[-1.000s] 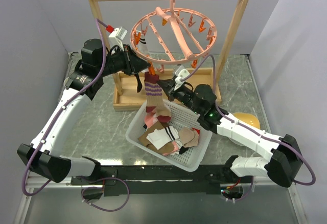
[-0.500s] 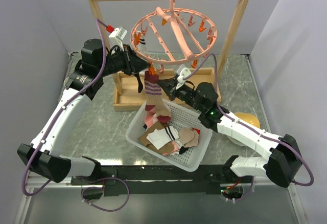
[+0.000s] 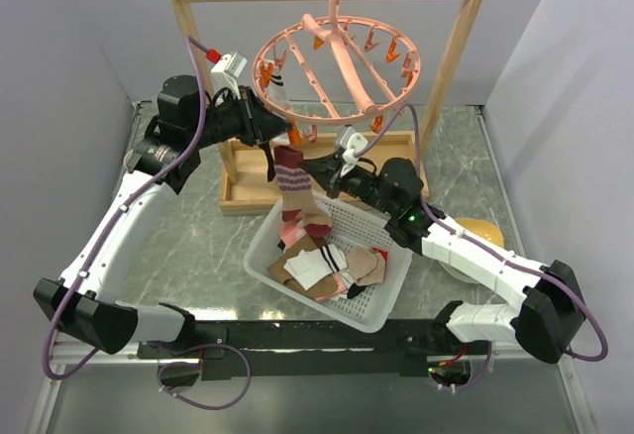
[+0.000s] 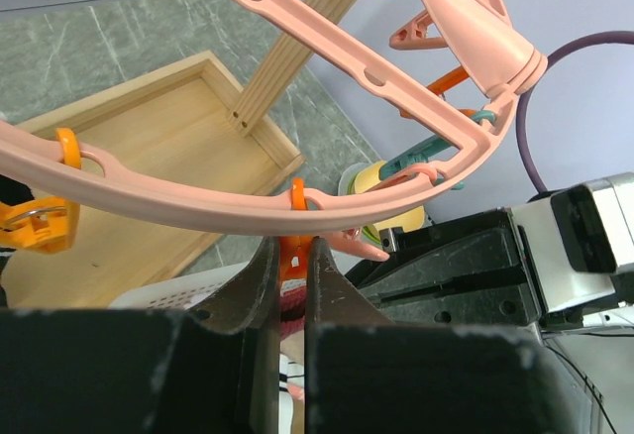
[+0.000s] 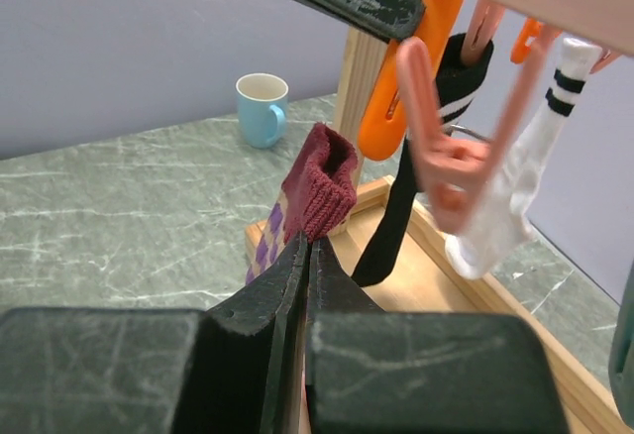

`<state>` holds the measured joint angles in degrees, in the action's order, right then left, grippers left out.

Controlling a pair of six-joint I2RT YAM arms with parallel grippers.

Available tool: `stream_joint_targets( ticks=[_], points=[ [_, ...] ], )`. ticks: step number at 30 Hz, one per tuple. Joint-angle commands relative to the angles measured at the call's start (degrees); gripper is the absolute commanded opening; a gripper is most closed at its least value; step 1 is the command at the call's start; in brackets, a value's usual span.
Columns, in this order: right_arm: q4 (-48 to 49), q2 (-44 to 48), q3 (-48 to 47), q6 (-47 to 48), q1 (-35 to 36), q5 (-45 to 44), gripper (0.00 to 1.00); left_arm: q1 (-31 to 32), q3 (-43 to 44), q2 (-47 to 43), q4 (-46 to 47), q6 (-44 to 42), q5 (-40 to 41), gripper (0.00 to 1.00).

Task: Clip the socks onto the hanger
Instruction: Clamp the sock onto the hanger.

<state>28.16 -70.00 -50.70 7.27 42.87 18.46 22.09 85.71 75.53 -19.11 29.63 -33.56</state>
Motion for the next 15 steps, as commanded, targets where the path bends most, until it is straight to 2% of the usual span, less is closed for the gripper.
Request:
stream_joint_targets(
  ticks=[1, 15],
  points=[
    [4.09, -0.4, -3.79, -1.46, -1.47, 1.67, 0.0, -0.2, -0.11, -1.61, 2.33, 0.17, -1.77, 0.01],
    [6.91, -1.9, -4.41, -6.56, -4.55, 3.78, 0.0, -0.29, -0.63, -2.49, 2.41, 0.34, -2.47, 0.01]
  ],
)
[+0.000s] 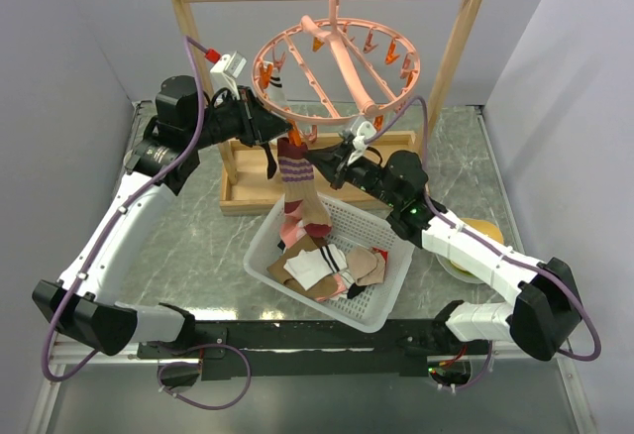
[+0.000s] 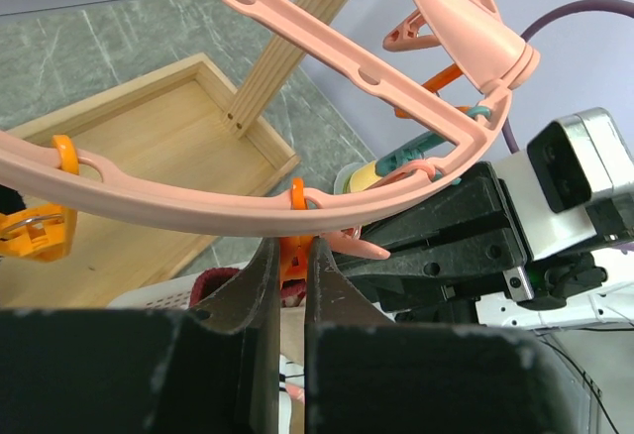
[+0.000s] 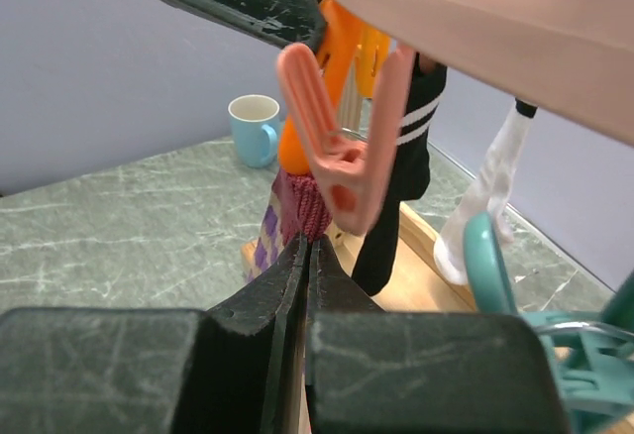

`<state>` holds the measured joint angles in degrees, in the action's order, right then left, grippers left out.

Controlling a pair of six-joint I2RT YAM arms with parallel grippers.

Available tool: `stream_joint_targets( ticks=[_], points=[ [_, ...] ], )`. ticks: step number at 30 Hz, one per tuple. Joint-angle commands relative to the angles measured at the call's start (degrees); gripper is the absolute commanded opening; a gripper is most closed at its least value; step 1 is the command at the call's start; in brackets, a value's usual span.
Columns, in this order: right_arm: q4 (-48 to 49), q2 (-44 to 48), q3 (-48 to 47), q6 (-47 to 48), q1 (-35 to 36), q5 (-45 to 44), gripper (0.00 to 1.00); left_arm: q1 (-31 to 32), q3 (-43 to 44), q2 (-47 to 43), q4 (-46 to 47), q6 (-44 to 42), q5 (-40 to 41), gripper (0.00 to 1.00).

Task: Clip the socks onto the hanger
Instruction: Clamp the sock onto the hanger.

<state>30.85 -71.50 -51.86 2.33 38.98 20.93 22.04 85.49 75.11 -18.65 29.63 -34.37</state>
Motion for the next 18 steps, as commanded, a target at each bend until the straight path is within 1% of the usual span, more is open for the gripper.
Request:
stream_joint_targets(
  ticks=[1, 18],
  points=[
    [4.3, -0.56, -3.34, -1.89, -0.84, 1.57, 0.0, -0.25, -0.42, -2.16, 1.87, 0.26, -1.67, 0.01],
    [6.94, -1.53, -4.39, -5.75, -2.42, 4.82, 0.0, -0.42, -0.94, -2.43, 1.6, -0.53, -1.58, 0.01]
  ],
)
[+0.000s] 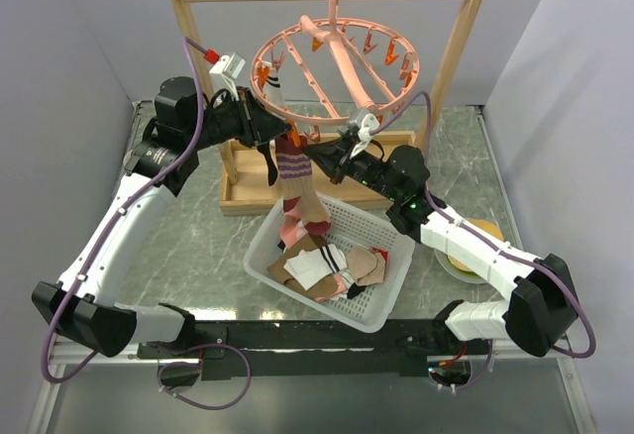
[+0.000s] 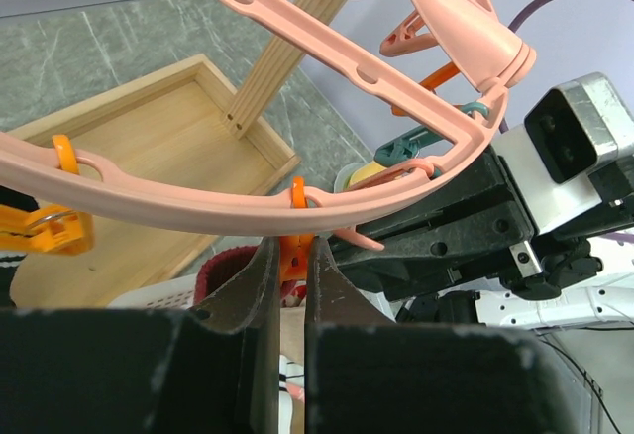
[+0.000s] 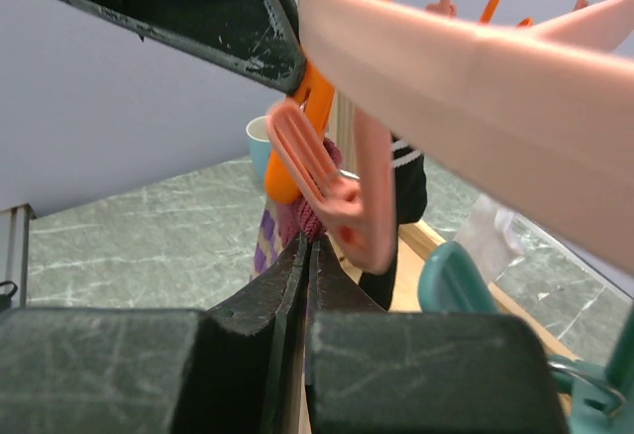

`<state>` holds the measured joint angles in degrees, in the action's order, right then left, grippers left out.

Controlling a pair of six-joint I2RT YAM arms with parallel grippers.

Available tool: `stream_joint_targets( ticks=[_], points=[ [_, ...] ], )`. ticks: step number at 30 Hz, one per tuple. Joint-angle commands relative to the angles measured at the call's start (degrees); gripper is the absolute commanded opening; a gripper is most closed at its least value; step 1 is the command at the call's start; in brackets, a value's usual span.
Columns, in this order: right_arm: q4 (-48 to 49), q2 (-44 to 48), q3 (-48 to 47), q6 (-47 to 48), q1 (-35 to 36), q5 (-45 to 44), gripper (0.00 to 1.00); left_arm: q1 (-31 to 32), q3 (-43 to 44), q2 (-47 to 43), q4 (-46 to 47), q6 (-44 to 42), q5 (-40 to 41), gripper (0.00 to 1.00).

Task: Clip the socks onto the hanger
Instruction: Clamp the sock onto the hanger.

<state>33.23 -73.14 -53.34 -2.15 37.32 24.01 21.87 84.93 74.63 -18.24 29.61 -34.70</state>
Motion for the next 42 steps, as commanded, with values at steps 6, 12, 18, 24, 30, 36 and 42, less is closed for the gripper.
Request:
stream_joint_targets(
  ticks=[6, 12, 18, 24, 30, 36, 42],
  points=[
    [4.47, -0.24, -3.79, -1.45, -0.93, 2.18, 0.0, -0.25, -0.55, -1.95, 0.93, -1.13, -0.9, 0.01],
    [5.61, -1.03, -4.93, -2.15, -1.02, 2.01, 0.0, -0.25, -0.81, -2.21, 0.57, -2.0, -0.37, 0.01],
    [6.32, -1.12, -5.63, -2.68, -1.02, 2.09, 0.0, -0.25, -1.08, -2.21, 0.13, -2.89, 0.42, 0.01],
    [5.97, -1.12, -5.46, -2.59, -1.02, 2.44, 0.0, -0.25, -0.64, -2.3, -0.22, -3.33, 2.26, 0.3],
    [4.12, -1.74, -6.07, -2.86, -1.11, 3.06, 0.06, -0.33, -0.2, -2.21, -0.48, -3.15, 3.41, 0.53],
    [-2.11, -0.69, -6.07, -2.33, -0.85, 1.22, 0.39, -2.18, -0.72, -1.94, -0.48, -1.39, 3.67, 0.54],
    [-12.56, 6.43, -1.59, 1.63, -0.14, -4.4, 0.46, -2.53, -0.46, -0.63, -1.45, -1.04, 6.56, 0.52]
  ],
)
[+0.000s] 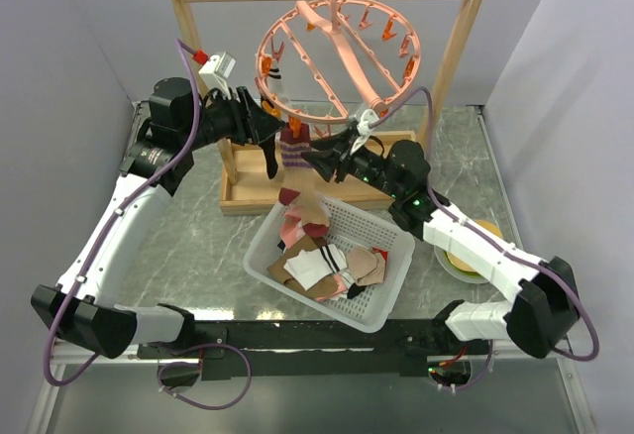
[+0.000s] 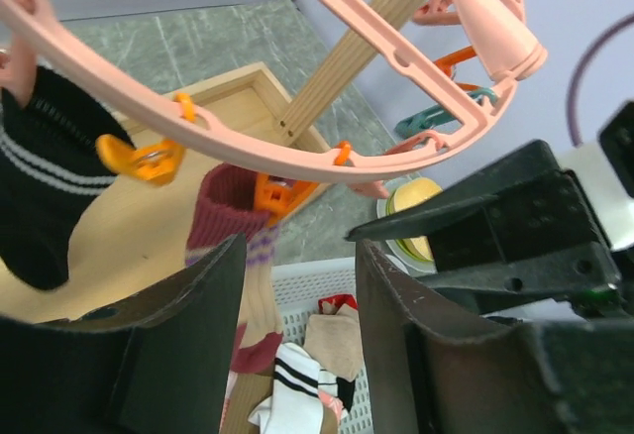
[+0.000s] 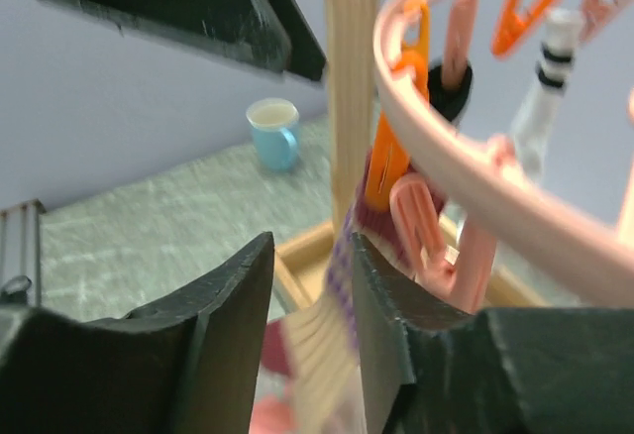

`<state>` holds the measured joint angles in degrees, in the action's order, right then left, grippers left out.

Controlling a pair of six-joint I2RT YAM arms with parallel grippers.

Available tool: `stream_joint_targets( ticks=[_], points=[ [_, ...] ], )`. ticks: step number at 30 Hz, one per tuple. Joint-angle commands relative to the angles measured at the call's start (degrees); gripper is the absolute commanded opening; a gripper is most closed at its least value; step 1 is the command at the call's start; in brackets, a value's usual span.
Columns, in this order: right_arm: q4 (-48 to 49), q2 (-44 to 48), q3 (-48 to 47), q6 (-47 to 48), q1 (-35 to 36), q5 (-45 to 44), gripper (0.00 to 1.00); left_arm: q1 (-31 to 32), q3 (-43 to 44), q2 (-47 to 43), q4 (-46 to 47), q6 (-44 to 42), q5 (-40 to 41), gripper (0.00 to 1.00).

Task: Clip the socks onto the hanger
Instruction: Clamp the sock onto the hanger, then open the clamp at the hanger.

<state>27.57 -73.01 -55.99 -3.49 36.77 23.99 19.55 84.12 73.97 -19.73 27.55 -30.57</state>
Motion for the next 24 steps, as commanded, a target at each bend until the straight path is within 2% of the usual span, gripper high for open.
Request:
stream_joint_targets(
  ticks=[1, 5, 9, 12, 13, 16, 18, 19, 24],
  points=[
    [-8.57, 7.35, 1.58, 4.7, 0.49, -4.82, 0.47, -0.22, 0.52, 0.64, -0.14, 1.1, 4.01, 0.52],
    [-18.76, 14.8, 2.11, 8.4, 0.76, -8.77, 0.48, -0.83, 1.05, 2.05, -0.14, 1.8, 4.2, 0.49],
    [-30.26, 21.06, 2.02, 7.8, 0.75, -20.87, 0.48, -1.36, 1.92, 2.4, 1.53, 2.25, 1.13, 0.46],
    [-31.35, 24.66, 4.38, 7.09, 0.67, -29.14, 0.5, -1.45, 4.47, 2.14, 2.15, -0.21, -2.56, 0.45],
    [-29.61, 25.37, 5.26, 6.83, 0.58, -36.05, 0.51, -1.45, 5.87, 1.79, 1.97, -1.35, -3.44, 0.45],
    [-25.23, 26.69, 7.47, 8.58, 0.06, -43.21, 0.55, -1.45, 7.9, 0.3, 1.36, -3.63, -6.52, 0.46],
    [-23.19, 25.82, 7.56, 9.55, -0.56, -43.59, 0.62, -1.45, 8.69, -0.49, 0.39, -4.87, -8.01, 0.47],
    [-22.22, 25.38, 7.21, 9.72, -0.91, -43.59, 0.71, -1.45, 9.48, -1.19, -0.05, -6.27, -8.36, 0.46],
    [-17.21, 20.64, 4.4, 10.25, -4.43, -35.69, 0.74, -1.45, 9.84, -3.13, 0.82, -6.73, -14.86, 0.48]
  ],
)
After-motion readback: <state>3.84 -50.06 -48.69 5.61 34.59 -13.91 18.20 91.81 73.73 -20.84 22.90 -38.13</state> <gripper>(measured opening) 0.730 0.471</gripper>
